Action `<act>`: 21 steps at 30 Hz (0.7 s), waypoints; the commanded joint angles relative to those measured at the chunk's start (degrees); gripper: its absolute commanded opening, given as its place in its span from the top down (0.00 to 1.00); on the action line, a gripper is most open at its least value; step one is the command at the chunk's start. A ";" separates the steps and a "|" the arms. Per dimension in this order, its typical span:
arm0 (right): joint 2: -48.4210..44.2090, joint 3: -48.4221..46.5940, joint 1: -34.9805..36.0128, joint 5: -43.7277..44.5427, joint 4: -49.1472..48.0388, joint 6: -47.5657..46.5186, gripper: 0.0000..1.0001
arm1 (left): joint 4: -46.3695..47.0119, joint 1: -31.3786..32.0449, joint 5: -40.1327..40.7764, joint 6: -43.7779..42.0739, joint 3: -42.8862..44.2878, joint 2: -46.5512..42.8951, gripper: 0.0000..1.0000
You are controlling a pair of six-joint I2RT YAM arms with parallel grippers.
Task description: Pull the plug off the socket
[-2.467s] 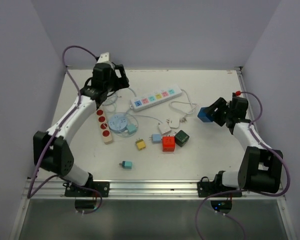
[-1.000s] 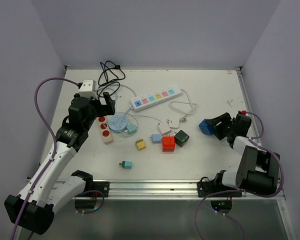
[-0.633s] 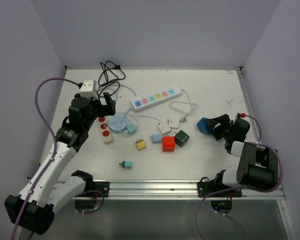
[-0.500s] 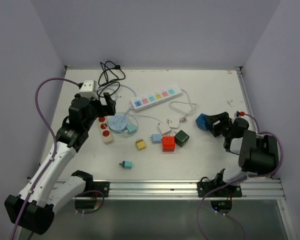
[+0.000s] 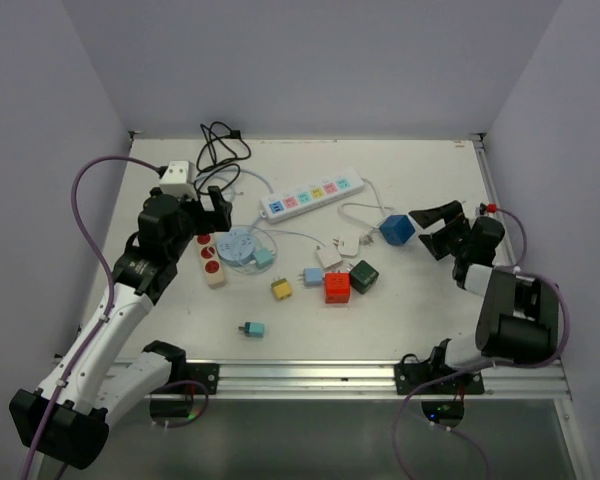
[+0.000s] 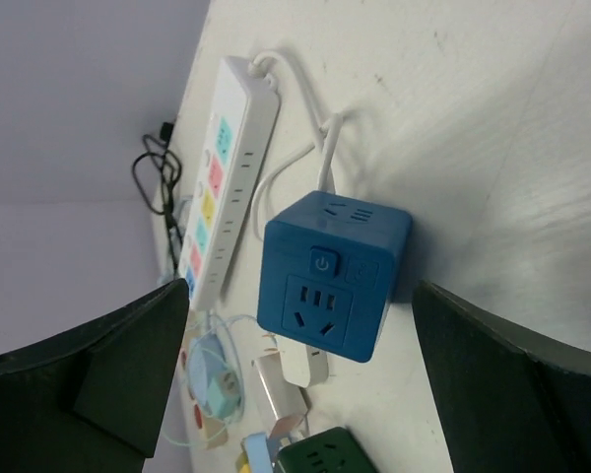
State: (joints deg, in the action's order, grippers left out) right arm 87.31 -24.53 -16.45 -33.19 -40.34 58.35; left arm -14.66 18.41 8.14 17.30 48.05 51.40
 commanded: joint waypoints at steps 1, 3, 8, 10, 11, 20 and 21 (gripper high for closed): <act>-11.07 -8.41 -0.08 11.55 34.83 -13.24 0.01 | 2.35 0.22 -0.76 -1.39 0.02 -0.51 0.01; -13.38 -10.79 -0.34 14.72 43.74 -14.66 0.01 | 2.44 0.22 -1.02 -1.48 0.11 -0.59 0.01; -19.79 -12.90 -0.34 12.80 46.93 -18.35 0.01 | 2.61 0.22 -1.55 -1.48 0.02 -0.86 0.01; -21.56 -14.04 -0.08 11.14 47.45 -21.85 0.01 | 2.61 0.22 -1.55 -1.30 0.02 -0.95 0.00; -22.78 -15.62 0.27 11.04 47.98 -23.09 0.01 | 2.61 0.22 -1.46 -1.13 0.02 -1.03 0.00; -35.53 -29.50 23.47 35.99 63.52 -42.17 0.01 | 2.26 0.22 3.19 -0.86 -0.06 -3.41 0.00; -35.63 -30.30 24.61 36.61 64.93 -43.05 0.01 | 2.26 0.22 3.89 -0.78 -0.06 -3.67 0.00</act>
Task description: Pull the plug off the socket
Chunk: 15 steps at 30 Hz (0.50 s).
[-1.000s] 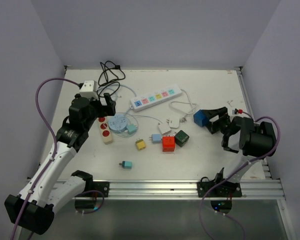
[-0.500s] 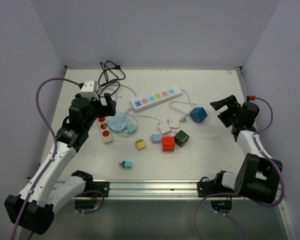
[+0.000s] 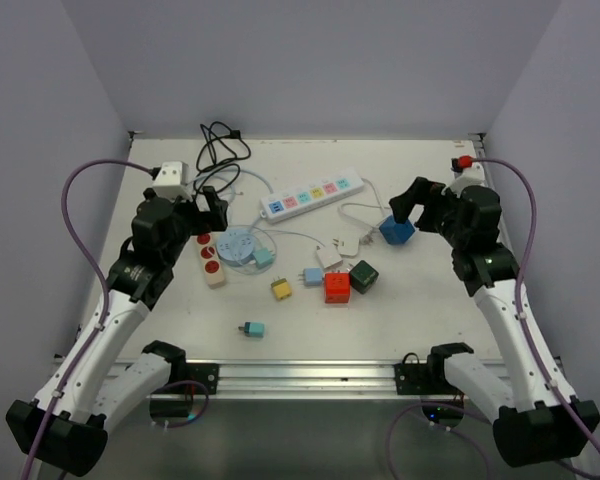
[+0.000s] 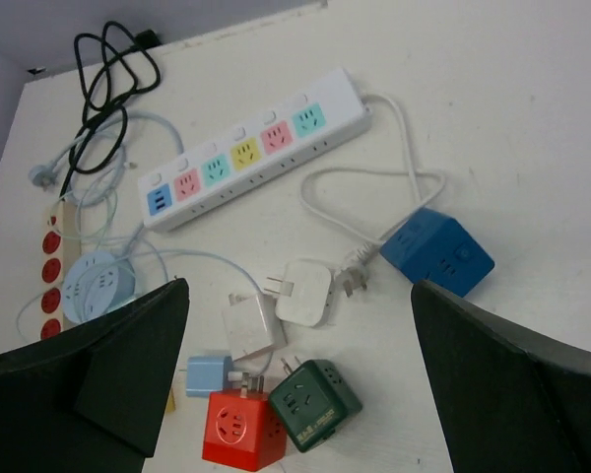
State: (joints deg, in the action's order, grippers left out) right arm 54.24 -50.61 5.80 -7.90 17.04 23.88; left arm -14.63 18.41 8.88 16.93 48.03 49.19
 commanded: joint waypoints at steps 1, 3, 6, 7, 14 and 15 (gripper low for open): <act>-1.95 -5.10 2.63 11.68 9.14 -9.89 0.01 | 2.07 0.13 4.55 -0.32 -0.04 -1.55 0.00; -0.98 -7.04 3.86 12.12 13.10 -10.52 0.01 | 1.98 0.22 6.31 0.03 -0.04 -1.99 0.00; -0.89 -8.01 6.06 15.44 15.83 -9.82 0.01 | 2.42 0.22 7.72 -0.32 -0.39 -2.69 0.00; -1.85 -7.84 6.15 16.07 16.01 -9.03 0.01 | 2.33 0.22 8.16 -0.40 -0.48 -2.61 0.00; -3.27 -5.19 6.15 20.55 16.00 -2.79 0.01 | 2.06 0.22 12.03 -0.84 -0.74 -2.17 0.00; -2.74 -5.81 6.15 21.69 16.71 -1.57 0.01 | 2.15 0.22 12.73 -1.02 -0.83 -2.25 0.01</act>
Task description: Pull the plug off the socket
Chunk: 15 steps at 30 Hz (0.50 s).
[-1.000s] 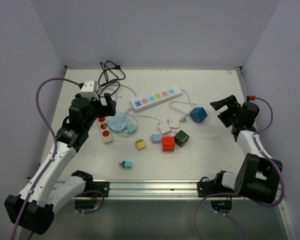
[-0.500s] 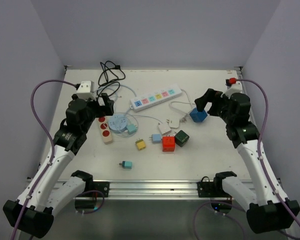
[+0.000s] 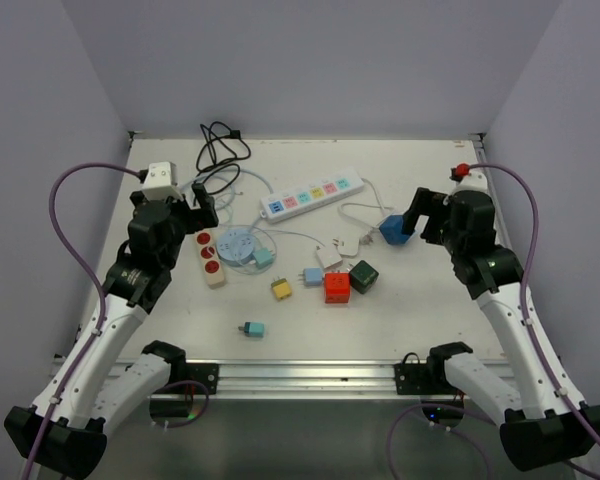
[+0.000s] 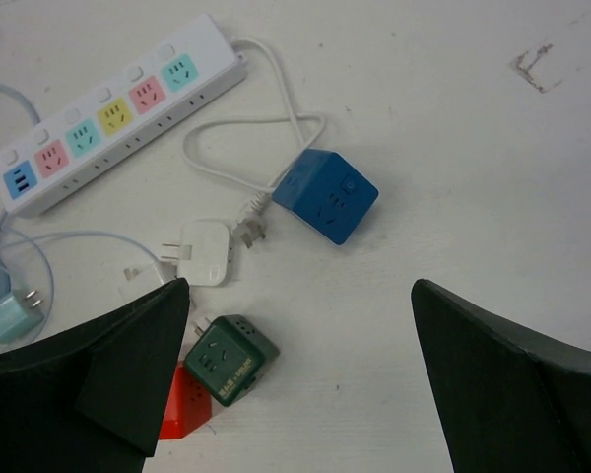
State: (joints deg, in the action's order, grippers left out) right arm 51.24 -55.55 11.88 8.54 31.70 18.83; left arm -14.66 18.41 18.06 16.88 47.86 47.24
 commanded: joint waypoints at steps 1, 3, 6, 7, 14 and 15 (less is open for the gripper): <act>0.70 -1.66 0.16 8.22 2.66 3.76 0.01 | 2.26 0.22 3.64 -0.98 -0.75 -0.22 0.01; 1.66 -2.11 0.07 11.05 4.33 4.63 0.01 | 2.17 0.22 3.73 -1.06 -0.75 0.39 0.00; 1.84 -1.94 0.07 12.47 4.78 6.22 0.01 | 1.91 0.22 3.91 -1.07 -0.48 1.09 0.00; 1.76 -1.41 0.07 12.04 4.08 6.13 0.01 | 2.00 0.22 3.99 -1.15 -0.48 1.18 0.00; 4.83 0.18 0.07 6.06 1.70 5.69 0.01 | 2.00 0.22 4.52 -1.42 -0.57 1.54 0.00; 5.00 0.09 0.16 5.71 1.69 5.78 0.01 | 2.09 0.22 4.52 -1.42 -0.57 1.62 0.00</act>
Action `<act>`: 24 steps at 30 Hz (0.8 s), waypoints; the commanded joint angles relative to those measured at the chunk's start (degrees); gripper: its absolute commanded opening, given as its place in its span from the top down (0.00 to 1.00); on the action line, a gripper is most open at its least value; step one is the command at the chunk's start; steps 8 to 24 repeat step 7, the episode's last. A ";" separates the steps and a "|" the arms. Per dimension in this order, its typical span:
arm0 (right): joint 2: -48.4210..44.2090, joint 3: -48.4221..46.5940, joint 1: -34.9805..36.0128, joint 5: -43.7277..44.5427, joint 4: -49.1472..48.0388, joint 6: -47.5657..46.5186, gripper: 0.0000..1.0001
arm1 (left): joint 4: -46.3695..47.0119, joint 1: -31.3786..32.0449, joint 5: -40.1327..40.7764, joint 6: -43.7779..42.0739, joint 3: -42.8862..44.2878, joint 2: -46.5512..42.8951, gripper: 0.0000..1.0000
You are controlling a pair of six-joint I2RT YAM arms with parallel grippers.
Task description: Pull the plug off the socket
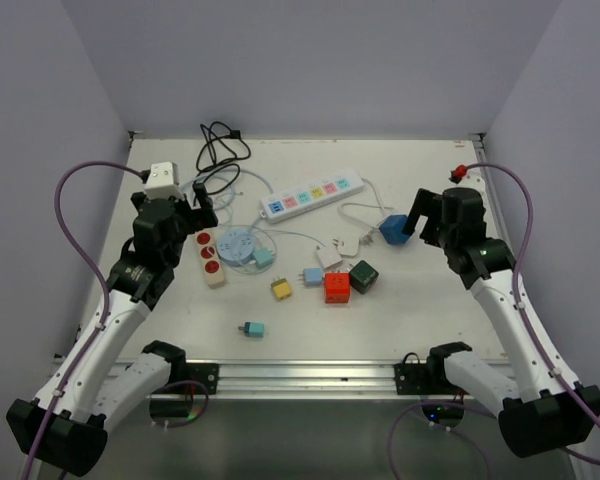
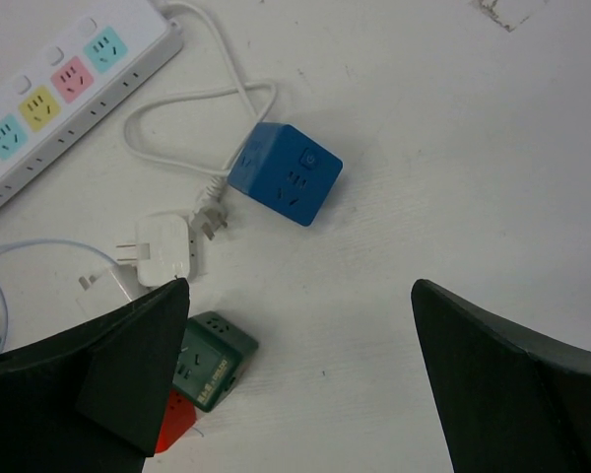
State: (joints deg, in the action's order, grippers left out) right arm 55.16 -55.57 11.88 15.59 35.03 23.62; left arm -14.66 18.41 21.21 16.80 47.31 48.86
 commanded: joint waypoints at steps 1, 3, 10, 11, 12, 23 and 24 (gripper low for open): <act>1.70 -0.15 0.07 -1.44 -1.54 0.91 0.01 | 2.09 0.22 1.38 -1.42 0.06 0.09 0.00; 2.23 -0.33 0.07 -1.97 -0.84 0.47 0.01 | 2.09 0.13 1.20 -1.33 0.06 0.27 0.00; 3.38 -1.82 0.07 0.65 1.45 1.08 0.01 | 2.00 0.22 0.94 -1.50 0.06 0.53 0.01; 3.38 -1.82 0.07 0.65 1.45 1.08 0.01 | 2.00 0.22 0.94 -1.50 0.06 0.53 0.01; 3.38 -1.82 0.07 0.65 1.45 1.08 0.01 | 2.00 0.22 0.94 -1.50 0.06 0.53 0.01; 3.38 -1.82 0.07 0.65 1.45 1.08 0.01 | 2.00 0.22 0.94 -1.50 0.06 0.53 0.01; 3.38 -1.82 0.07 0.65 1.45 1.08 0.01 | 2.00 0.22 0.94 -1.50 0.06 0.53 0.01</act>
